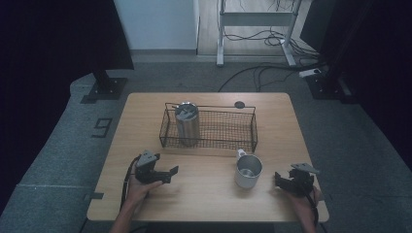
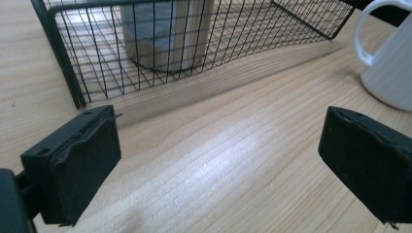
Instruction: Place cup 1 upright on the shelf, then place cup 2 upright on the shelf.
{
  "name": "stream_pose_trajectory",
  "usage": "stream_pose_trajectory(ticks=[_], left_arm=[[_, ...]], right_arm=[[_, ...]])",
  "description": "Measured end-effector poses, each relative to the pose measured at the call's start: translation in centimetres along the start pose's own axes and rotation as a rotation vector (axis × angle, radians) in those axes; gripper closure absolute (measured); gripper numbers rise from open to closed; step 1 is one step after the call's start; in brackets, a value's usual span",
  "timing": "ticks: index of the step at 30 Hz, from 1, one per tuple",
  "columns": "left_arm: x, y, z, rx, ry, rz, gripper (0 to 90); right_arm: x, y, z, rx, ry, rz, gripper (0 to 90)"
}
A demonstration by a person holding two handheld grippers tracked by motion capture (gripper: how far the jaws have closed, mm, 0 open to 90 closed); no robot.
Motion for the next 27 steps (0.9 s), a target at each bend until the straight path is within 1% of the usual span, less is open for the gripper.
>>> stream_pose_trajectory(ticks=[1,2,4,6,8,11,13,15,16,17,18,19,22,24,25,27], left_arm=[[0.0,-0.1,-0.1,-0.008,-0.001,0.000,1.8],[0.0,-0.1,-0.1,-0.008,-0.001,0.000,1.9],[-0.1,-0.2,-0.2,-0.019,-0.006,0.002,2.1],[-0.1,-0.3,-0.2,-0.019,-0.004,0.001,2.3],[-0.1,-0.3,-0.2,-0.018,-0.005,0.006,5.0],[-0.4,-0.1,-0.1,-0.018,-0.006,0.014,5.4],[-0.7,-0.1,-0.1,-0.013,0.000,0.020,5.4],[-0.8,0.0,0.0,-0.010,0.003,0.022,5.3],[-0.8,0.0,0.0,-0.010,0.003,0.022,5.3],[-0.8,0.0,0.0,-0.007,0.002,0.024,5.3],[-0.8,0.0,0.0,-0.007,0.002,0.024,5.3],[-0.8,0.0,0.0,-0.006,0.002,0.025,5.3],[-0.8,0.0,0.0,-0.001,0.005,0.025,5.3],[-0.8,-0.1,0.0,-0.002,0.004,0.024,5.3],[-0.7,-0.1,0.0,-0.003,-0.002,0.026,5.3],[-0.7,-0.1,0.0,-0.003,-0.007,0.027,5.3]], right_arm=[[0.1,-0.1,0.0,-0.009,0.000,0.017,14.3],[0.1,-0.1,0.0,-0.009,0.000,0.017,14.3],[0.3,-0.4,-0.1,-0.033,-0.013,0.028,14.8],[0.3,-0.7,-0.3,-0.049,-0.004,0.016,14.7],[0.4,-1.1,-0.6,-0.073,0.009,0.004,14.7],[0.4,-1.4,-0.7,-0.097,0.020,-0.004,14.9],[0.5,-1.8,-0.9,-0.110,0.027,-0.016,14.9],[0.7,-2.2,-1.2,-0.128,0.040,-0.043,14.9],[0.7,-2.2,-1.2,-0.128,0.040,-0.043,14.9],[0.9,-2.4,-1.3,-0.137,0.049,-0.059,14.9],[0.9,-2.4,-1.3,-0.137,0.049,-0.059,14.9],[1.1,-2.7,-1.5,-0.145,0.055,-0.077,14.9],[1.3,-3.0,-1.6,-0.155,0.059,-0.088,15.0],[1.5,-3.5,-1.8,-0.186,0.065,-0.096,16.0],[1.7,-3.9,-2.0,-0.202,0.074,-0.113,16.2],[1.8,-4.1,-2.1,-0.209,0.076,-0.121,16.3]])
Point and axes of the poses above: each handheld gripper's, and its own axes: y roughly forward along the jaws, z roughly out of its underside, x roughly to its left, the point moved 2 cm from there along y, roughly forward along the jaws, and after that the axes turned 10 degrees about -x, right-handed, at the moved point
